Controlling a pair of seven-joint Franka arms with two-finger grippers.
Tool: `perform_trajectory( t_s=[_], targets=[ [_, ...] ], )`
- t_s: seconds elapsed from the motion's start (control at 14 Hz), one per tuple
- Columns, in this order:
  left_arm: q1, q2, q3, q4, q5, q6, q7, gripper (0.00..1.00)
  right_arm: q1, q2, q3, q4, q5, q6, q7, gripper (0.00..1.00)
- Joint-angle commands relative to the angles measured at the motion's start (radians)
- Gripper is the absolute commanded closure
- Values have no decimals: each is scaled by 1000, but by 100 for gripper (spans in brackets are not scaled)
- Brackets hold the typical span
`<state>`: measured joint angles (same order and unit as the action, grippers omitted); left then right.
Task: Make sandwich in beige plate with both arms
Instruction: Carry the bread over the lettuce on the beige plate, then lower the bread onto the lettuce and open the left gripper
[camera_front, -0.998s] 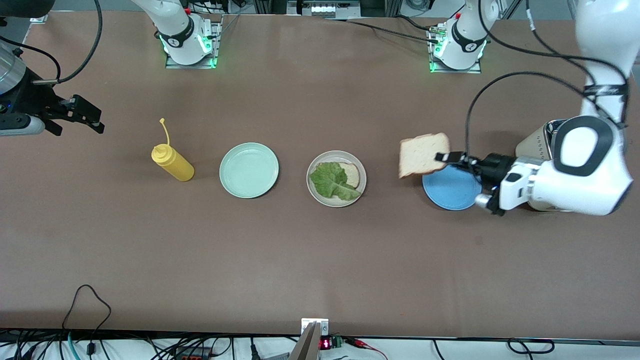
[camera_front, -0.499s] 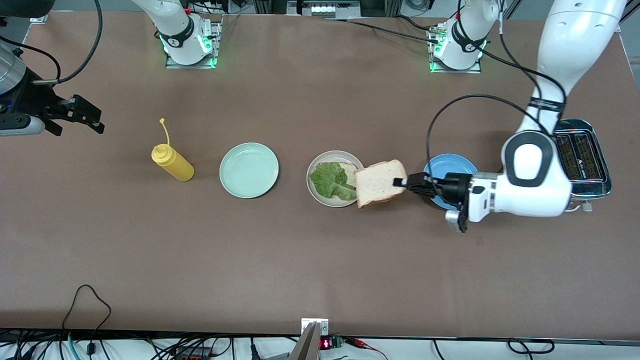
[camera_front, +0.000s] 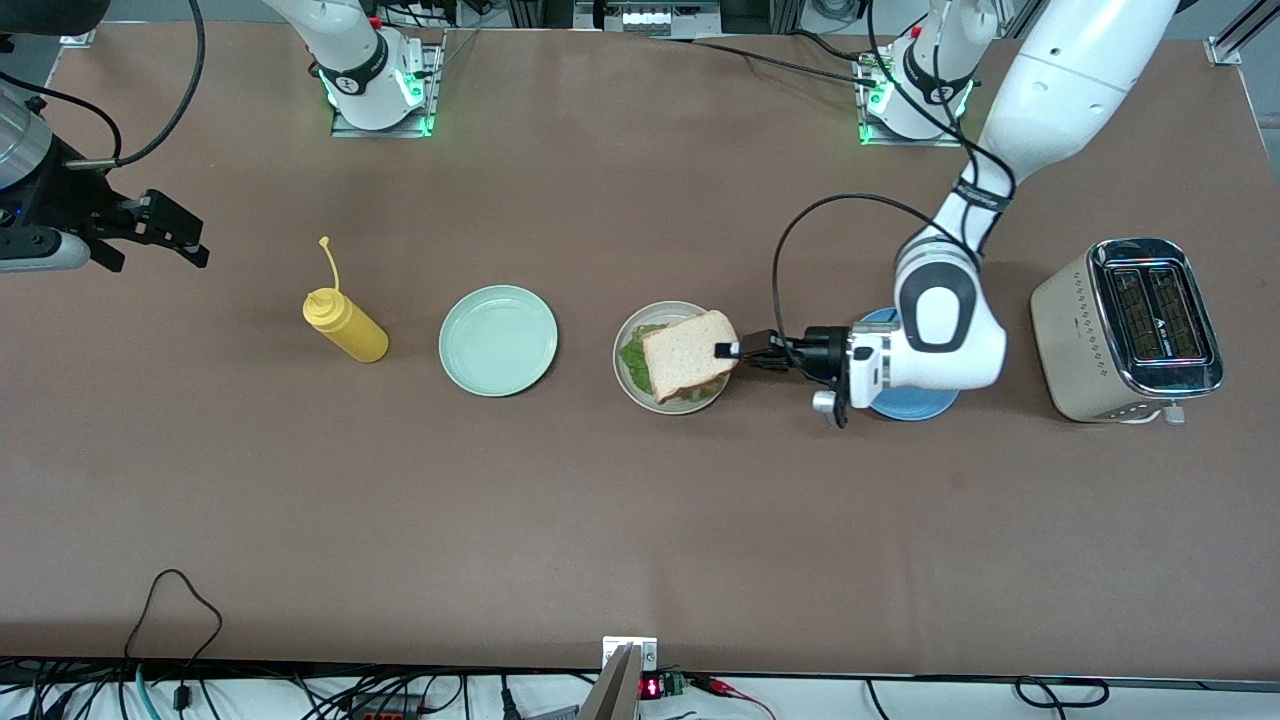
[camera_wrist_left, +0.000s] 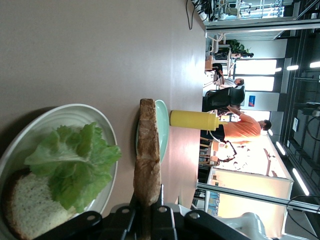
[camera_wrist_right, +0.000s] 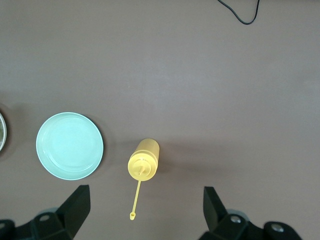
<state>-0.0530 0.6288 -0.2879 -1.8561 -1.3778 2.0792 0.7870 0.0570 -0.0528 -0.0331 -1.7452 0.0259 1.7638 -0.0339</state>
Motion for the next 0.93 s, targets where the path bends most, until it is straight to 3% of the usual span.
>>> perform_trajectory(
  t_s=[0.0,0.21,0.36,0.5,0.64,0.86],
  targets=[
    [-24,28,3,-12,-41,38,87,100,6,-12,-2,-5,6,5,17,0],
    [-36,72,3,-2,-40,42,87,99,6,-12,-2,-5,6,5,17,0],
    [-34,74,3,-2,-33,41,87,69,6,-13,-1,-5,6,6,17,0],
    [-33,77,10,6,-24,42,89,0,6,-13,-1,-5,8,6,17,0],
    [-18,66,21,6,-9,41,87,0,6,-13,-1,-5,6,5,17,0],
    [-13,-13,58,12,240,35,72,0,6,-13,-1,-2,3,5,14,0]
  ],
)
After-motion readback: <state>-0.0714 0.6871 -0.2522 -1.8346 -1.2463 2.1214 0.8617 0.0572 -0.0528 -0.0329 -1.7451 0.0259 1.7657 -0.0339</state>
